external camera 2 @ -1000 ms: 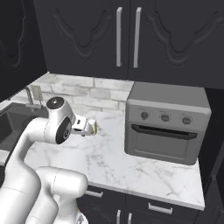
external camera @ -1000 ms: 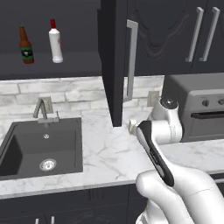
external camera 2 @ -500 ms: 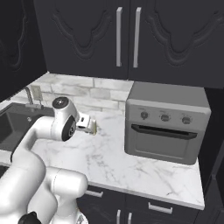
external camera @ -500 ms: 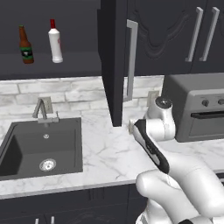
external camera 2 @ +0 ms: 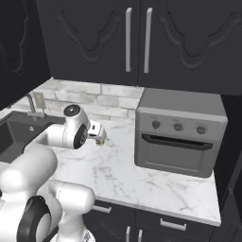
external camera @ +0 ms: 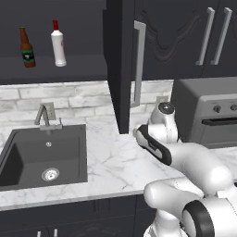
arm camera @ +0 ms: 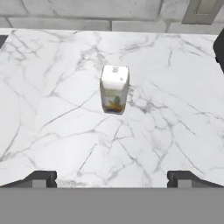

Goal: Sort all alcoholic drinks to one cabinet, and non-alcoholic drinks to the other.

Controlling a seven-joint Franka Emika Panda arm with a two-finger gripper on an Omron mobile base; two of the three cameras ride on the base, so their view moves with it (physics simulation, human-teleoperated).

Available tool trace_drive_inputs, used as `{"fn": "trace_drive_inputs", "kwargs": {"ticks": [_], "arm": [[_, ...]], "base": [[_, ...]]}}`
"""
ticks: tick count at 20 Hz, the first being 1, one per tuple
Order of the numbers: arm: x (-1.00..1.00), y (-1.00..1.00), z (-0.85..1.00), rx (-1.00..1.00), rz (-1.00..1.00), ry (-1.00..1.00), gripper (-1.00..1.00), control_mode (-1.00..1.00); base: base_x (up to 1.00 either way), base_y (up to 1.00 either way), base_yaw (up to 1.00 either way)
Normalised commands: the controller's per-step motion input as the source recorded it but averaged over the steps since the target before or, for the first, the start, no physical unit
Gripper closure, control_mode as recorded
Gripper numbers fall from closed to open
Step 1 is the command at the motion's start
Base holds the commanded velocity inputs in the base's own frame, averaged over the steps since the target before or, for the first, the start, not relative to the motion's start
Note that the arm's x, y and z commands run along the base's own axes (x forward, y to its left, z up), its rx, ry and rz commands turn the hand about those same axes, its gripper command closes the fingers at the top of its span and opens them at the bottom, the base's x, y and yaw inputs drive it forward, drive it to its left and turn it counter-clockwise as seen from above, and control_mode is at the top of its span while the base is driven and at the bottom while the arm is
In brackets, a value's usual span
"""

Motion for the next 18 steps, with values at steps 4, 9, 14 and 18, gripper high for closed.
{"fn": "trace_drive_inputs", "kwargs": {"ticks": [4,9,14,18], "arm": [[0.19,0.0,-0.23,0.0,0.0,0.0,-1.0,-1.0],[0.26,0.0,-0.19,0.0,0.0,0.0,-1.0,-1.0],[0.4,0.0,-0.17,0.0,0.0,0.0,-1.0,-1.0],[0.35,0.0,-0.14,0.0,0.0,0.0,-1.0,-1.0]], "base": [[0.0,0.0,0.0],[0.0,0.0,0.0],[0.0,0.0,0.0],[0.0,0.0,0.0]]}}
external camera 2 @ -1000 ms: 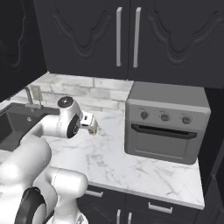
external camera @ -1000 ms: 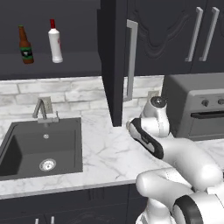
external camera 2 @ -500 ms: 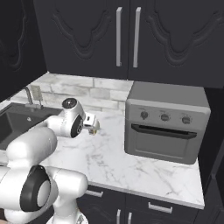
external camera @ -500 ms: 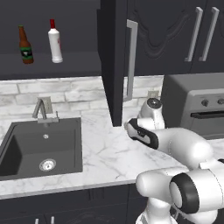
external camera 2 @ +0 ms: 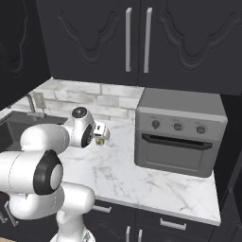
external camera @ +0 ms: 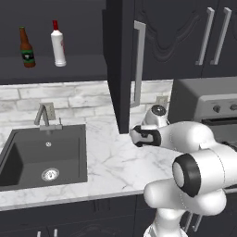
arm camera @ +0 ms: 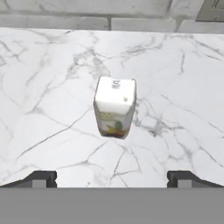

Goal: Sort all alcoholic drinks to one cabinet, and non-alcoholic drinks to the other.

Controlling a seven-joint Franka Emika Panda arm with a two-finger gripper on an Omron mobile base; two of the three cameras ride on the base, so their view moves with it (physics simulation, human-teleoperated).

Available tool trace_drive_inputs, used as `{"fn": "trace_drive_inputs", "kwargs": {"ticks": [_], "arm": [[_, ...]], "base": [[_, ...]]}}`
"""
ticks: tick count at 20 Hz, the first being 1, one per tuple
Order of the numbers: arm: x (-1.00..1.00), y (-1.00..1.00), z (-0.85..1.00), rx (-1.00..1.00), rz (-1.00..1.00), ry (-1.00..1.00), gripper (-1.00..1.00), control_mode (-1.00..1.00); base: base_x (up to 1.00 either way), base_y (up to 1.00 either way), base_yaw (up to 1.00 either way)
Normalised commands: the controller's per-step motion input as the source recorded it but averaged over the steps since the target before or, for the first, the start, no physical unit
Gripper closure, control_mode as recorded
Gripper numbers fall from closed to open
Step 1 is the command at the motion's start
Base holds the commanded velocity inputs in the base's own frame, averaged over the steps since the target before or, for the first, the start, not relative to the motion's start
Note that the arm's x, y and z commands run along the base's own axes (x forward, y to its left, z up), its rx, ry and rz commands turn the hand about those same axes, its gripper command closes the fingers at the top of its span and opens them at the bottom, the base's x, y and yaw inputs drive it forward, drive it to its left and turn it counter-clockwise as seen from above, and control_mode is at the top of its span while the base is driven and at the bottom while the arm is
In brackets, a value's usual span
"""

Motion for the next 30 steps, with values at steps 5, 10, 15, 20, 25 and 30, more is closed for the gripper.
{"fn": "trace_drive_inputs", "kwargs": {"ticks": [5,10,15,20,25,30], "arm": [[0.38,0.0,-0.1,0.0,0.0,0.0,-1.0,-1.0],[0.31,0.0,-0.11,0.0,0.0,0.0,-1.0,-1.0],[0.24,0.0,-0.15,0.0,0.0,0.0,-1.0,-1.0],[0.21,0.0,-0.17,0.0,0.0,0.0,-1.0,-1.0],[0.23,0.0,-0.12,0.0,0.0,0.0,-1.0,-1.0],[0.13,0.0,-0.09,0.0,0.0,0.0,-1.0,-1.0]], "base": [[0.0,0.0,0.0],[0.0,0.0,0.0],[0.0,0.0,0.0],[0.0,0.0,0.0],[0.0,0.0,0.0],[0.0,0.0,0.0]]}}
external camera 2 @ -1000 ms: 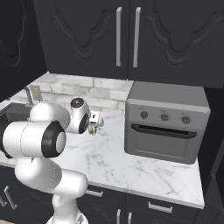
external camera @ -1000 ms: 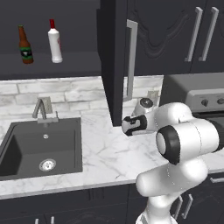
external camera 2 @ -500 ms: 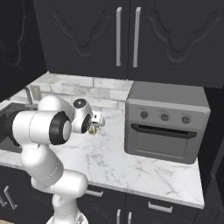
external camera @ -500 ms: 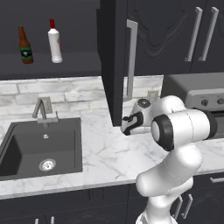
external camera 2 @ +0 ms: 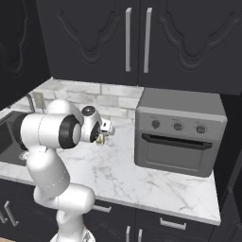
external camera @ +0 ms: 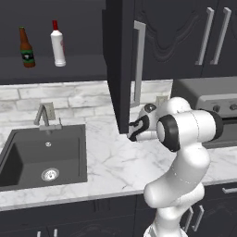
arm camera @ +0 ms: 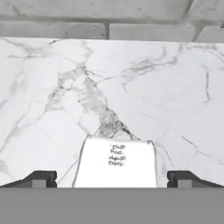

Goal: Sort all alcoholic drinks to one cabinet, and non-alcoholic drinks to the other.

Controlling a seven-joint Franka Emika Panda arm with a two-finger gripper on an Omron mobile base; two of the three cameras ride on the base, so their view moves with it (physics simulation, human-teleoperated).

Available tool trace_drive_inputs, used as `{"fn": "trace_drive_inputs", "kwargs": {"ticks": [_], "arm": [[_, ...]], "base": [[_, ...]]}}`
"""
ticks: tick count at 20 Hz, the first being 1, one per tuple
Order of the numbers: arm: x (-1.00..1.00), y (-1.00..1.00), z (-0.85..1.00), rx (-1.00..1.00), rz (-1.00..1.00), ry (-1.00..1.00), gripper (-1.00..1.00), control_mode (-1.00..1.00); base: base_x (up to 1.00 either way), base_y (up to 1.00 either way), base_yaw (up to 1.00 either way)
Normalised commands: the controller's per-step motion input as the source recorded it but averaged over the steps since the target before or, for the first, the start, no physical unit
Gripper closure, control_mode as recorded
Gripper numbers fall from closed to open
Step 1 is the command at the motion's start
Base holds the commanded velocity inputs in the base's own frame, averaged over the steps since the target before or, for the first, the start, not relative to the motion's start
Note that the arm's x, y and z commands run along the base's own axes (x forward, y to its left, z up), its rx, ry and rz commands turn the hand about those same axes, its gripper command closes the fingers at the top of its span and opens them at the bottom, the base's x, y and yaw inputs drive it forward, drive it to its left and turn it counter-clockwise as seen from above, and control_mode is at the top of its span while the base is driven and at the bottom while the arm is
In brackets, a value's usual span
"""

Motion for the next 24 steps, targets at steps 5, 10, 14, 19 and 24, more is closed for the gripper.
{"fn": "trace_drive_inputs", "kwargs": {"ticks": [5,10,14,19,24], "arm": [[0.01,0.0,-0.09,0.0,0.0,0.0,1.0,-1.0],[0.0,0.0,0.0,0.0,0.0,0.0,1.0,-1.0],[-0.32,0.0,0.29,0.0,0.0,-0.02,1.0,-1.0],[-0.85,0.0,0.84,0.0,0.0,-0.02,1.0,-1.0],[-1.0,0.0,0.98,0.0,0.0,0.01,1.0,-1.0]], "base": [[0.0,0.0,0.0],[0.0,0.0,0.0],[0.0,0.0,0.0],[0.0,0.0,0.0],[0.0,0.0,0.0]]}}
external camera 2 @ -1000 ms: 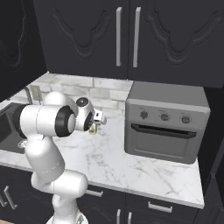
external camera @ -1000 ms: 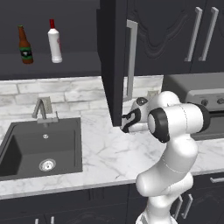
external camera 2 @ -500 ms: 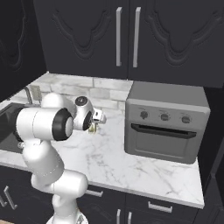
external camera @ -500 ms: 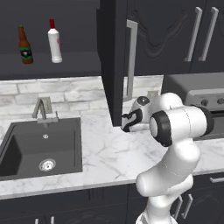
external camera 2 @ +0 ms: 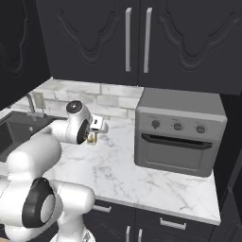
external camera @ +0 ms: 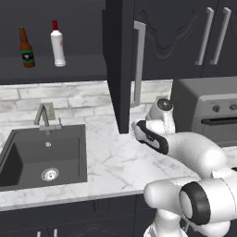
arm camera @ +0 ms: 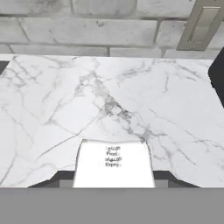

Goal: Sort all alcoholic drinks to one cabinet, and non-alcoholic drinks to the other.

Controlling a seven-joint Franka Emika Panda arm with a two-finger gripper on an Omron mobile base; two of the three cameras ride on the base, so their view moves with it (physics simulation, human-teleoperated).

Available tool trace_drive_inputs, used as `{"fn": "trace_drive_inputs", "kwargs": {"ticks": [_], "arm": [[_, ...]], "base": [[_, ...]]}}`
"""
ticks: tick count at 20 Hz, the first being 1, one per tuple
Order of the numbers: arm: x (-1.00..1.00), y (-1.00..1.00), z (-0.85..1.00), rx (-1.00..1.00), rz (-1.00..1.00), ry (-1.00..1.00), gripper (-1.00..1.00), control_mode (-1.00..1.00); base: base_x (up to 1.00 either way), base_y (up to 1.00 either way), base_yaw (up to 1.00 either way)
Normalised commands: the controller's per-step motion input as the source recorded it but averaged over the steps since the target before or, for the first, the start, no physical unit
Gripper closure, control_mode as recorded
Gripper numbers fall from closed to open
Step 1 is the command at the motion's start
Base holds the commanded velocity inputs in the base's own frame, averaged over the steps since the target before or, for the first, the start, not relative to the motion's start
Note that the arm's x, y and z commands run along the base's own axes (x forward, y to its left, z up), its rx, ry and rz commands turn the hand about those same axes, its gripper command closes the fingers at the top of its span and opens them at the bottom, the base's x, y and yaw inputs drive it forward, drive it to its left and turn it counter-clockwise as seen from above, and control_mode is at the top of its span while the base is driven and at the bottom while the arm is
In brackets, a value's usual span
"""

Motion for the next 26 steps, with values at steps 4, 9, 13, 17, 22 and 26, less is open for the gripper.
{"fn": "trace_drive_inputs", "kwargs": {"ticks": [4,9,13,17,22,26], "arm": [[-1.0,0.0,1.0,0.0,0.0,0.07,1.0,-1.0],[-1.0,0.0,0.98,0.0,0.0,0.08,1.0,-1.0],[-0.98,0.0,0.87,0.0,0.0,0.0,1.0,-1.0],[-0.78,0.0,0.81,0.0,0.0,-0.11,1.0,-1.0],[-0.72,0.0,0.58,0.0,0.01,-0.16,1.0,-1.0],[-0.84,0.0,0.41,0.0,0.03,-0.13,1.0,-1.0]], "base": [[0.0,0.0,0.0],[0.0,0.0,0.0],[0.0,0.0,0.0],[0.0,0.0,0.0],[0.0,0.0,0.0],[0.0,0.0,0.0]]}}
